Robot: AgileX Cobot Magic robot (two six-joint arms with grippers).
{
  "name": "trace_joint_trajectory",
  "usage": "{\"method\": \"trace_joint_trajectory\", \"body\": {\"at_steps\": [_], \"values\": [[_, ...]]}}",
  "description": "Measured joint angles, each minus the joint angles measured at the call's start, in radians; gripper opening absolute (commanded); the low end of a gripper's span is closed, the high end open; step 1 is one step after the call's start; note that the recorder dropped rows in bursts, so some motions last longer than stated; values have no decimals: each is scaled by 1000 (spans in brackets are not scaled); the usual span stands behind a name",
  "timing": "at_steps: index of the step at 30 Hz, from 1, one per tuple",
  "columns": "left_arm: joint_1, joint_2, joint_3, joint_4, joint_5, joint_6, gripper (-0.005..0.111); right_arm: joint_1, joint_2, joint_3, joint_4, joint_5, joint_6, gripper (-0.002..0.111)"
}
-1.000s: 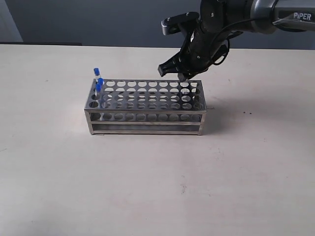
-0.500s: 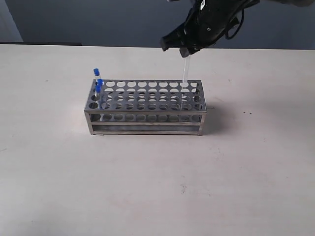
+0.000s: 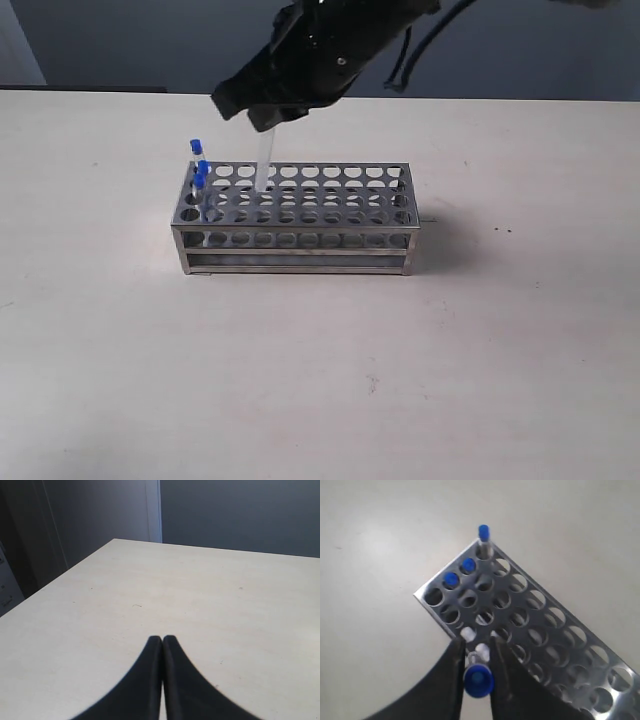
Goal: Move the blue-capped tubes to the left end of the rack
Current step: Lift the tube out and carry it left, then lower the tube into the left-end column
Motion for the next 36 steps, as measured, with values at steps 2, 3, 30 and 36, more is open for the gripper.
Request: {"method": "trace_joint_trajectory", "body": {"at_steps": [2,3,30,36], "values": [[0,0,0,0,0,0,0,26,10,0,6,-22,-8,-1],[0,0,0,0,0,0,0,36,20,-9,9,-29,-11,-1],[0,0,0,0,0,0,0,108,369,-346,-21,75,-22,-1],[0,0,0,0,0,0,0,110,436,-347,-10,65,-22,9]]}}
